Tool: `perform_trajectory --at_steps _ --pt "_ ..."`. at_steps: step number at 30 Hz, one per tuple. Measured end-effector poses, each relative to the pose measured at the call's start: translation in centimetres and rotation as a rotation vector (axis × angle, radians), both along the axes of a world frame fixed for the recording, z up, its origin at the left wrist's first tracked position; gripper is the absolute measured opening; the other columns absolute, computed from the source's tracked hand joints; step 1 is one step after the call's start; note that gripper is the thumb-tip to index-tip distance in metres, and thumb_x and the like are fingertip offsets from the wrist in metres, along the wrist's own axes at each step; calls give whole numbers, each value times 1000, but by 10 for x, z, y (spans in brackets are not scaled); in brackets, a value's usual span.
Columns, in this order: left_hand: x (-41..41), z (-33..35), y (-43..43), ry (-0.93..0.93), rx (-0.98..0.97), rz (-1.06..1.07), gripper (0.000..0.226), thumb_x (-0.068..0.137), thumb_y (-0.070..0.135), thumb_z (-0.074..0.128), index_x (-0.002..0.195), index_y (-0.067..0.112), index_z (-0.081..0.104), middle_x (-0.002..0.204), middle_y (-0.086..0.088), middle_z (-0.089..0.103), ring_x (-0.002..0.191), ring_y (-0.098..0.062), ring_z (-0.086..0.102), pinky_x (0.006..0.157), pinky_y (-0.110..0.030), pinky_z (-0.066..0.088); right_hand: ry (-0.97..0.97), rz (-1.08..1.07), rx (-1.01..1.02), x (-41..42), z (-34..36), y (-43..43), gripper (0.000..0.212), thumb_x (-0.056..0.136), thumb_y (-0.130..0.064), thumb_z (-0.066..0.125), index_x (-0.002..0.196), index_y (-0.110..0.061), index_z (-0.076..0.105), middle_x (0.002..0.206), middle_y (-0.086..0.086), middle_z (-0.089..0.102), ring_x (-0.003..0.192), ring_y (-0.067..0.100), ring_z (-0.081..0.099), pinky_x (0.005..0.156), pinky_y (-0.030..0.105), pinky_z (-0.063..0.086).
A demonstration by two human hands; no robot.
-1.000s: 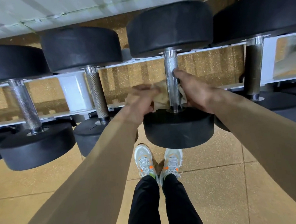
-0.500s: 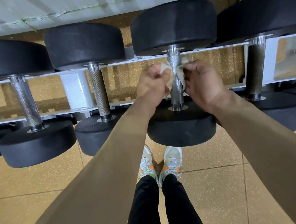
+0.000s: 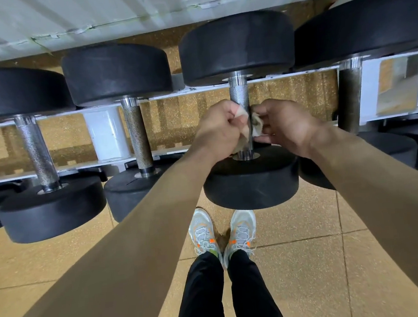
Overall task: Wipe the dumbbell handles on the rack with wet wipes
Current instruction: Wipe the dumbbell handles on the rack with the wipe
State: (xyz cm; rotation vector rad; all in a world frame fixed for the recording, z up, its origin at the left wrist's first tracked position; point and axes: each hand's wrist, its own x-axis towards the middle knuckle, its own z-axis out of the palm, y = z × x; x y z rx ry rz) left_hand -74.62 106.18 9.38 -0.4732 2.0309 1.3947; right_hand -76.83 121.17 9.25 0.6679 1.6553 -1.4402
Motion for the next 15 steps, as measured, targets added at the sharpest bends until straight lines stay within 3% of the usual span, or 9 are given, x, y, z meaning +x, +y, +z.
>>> perform_trajectory --at_steps 3,6,8,10,12,15 --pt "-11 -1 4 17 83 290 10 103 15 55 110 12 61 96 -3 69 77 -11 66 61 -18 54 55 -167 -53 -2 -2 -6 22 99 -10 52 79 -14 61 59 -6 61 56 11 57 70 30 51" --pt "-22 5 4 60 142 392 11 103 12 57 110 8 64 87 -1 69 72 -9 65 71 -22 58 137 -231 -17 -4 -3 -12 29 101 -1 47 76 -12 58 53 -5 55 43 7 46 51 23 36" --pt "-13 10 2 31 140 286 11 102 11 57 97 16 65 86 0 68 75 -11 65 76 -26 60 164 -253 47 -3 -5 -13 24 99 3 45 83 -7 61 61 1 57 45 9 49 50 26 36" --pt "5 11 -3 -1 26 5 20 102 14 58 85 25 62 86 3 70 80 -12 67 77 -30 59 176 -237 91 1 -1 -15 23 99 2 45 88 -3 64 72 9 63 54 16 57 54 31 45" --pt "22 8 -12 -13 -108 -272 19 102 19 58 84 23 65 87 5 71 85 -12 67 75 -30 54 153 -206 110 7 3 -14 26 98 -1 47 82 -5 66 76 13 65 63 22 61 60 32 53" --pt "28 7 -22 -64 -193 -398 17 102 21 56 91 22 69 96 6 69 93 -15 64 82 -33 53 110 -42 183 17 7 -5 21 93 -11 54 80 -2 69 83 18 73 74 30 68 76 40 60"
